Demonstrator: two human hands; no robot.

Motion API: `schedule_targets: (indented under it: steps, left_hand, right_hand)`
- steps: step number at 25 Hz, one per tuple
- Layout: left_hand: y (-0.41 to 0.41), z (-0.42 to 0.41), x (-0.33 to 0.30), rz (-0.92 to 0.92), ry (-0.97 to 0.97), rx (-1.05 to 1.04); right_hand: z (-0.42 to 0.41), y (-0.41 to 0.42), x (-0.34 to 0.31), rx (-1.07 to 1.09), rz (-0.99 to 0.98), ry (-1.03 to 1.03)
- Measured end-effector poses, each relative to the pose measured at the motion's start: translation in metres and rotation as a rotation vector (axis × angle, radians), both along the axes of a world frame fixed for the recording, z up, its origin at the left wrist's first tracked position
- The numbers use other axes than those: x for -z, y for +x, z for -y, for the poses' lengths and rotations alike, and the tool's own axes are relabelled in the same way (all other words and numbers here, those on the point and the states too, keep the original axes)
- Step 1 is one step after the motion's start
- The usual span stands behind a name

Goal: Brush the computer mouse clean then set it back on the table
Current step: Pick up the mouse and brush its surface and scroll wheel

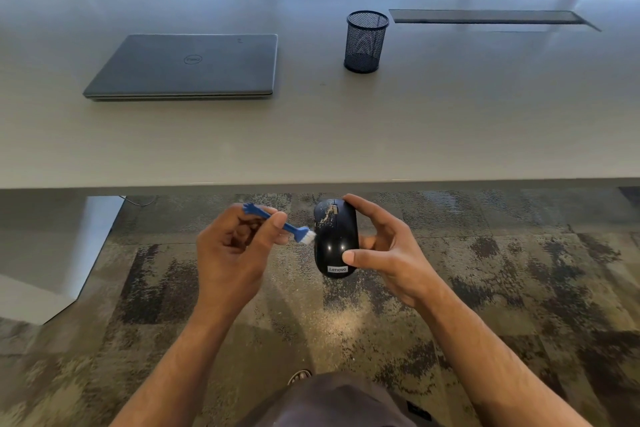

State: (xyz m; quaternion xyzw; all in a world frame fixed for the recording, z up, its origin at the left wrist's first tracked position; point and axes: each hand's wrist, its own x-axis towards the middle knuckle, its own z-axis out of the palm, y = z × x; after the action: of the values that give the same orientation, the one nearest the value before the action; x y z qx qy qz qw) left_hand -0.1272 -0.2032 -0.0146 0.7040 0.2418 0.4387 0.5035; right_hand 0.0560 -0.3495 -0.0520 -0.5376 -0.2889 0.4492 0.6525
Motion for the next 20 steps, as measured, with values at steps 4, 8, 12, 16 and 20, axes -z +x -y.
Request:
schedule_targets:
  steps: [4, 8, 12, 16, 20]
  left_hand:
    - [-0.002, 0.004, -0.003, 0.089, -0.015, 0.129]
    - [0.012, 0.018, -0.001, 0.039, 0.04, 0.13]
    - [0.013, 0.008, 0.0, -0.016, 0.018, -0.003]
    - [0.009, 0.0, -0.007, 0.055, -0.036, -0.014]
    - [0.017, 0.012, -0.008, 0.066, -0.069, 0.065]
  right_hand:
    - [-0.002, -0.001, 0.0, -0.007, 0.014, -0.008]
    - [-0.005, -0.005, 0.002, -0.03, 0.021, -0.014]
    - [-0.003, -0.004, 0.004, -0.022, 0.031, -0.02]
    - [-0.003, -0.001, 0.004, -0.008, 0.044, -0.022]
    - [-0.009, -0.003, 0.003, -0.018, 0.049, -0.012]
